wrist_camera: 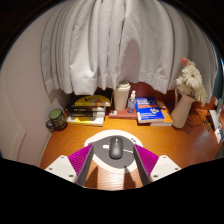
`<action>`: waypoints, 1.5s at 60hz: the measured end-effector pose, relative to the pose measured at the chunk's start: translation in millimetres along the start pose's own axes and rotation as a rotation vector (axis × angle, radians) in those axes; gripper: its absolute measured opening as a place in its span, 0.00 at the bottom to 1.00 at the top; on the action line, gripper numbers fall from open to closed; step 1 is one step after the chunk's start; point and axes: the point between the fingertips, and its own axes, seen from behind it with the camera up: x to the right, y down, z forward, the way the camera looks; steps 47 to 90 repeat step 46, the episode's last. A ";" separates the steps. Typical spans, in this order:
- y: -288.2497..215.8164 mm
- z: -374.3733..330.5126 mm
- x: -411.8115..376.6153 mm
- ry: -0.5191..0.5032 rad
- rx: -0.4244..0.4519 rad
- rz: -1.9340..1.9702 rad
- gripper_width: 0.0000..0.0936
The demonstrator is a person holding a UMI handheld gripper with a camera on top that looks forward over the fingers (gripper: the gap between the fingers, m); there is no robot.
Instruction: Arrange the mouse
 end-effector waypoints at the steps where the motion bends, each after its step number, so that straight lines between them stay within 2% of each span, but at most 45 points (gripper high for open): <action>1: -1.7 -9.3 0.1 0.004 0.009 0.003 0.84; 13: -9.4 -100.6 -6.7 0.027 0.093 0.013 0.84; 31: 10.7 -164.4 -25.6 0.013 0.124 0.008 0.84; 43: 12.8 -181.3 -32.4 0.001 0.152 0.011 0.84; 90: 13.9 -183.2 -31.9 0.000 0.152 0.009 0.84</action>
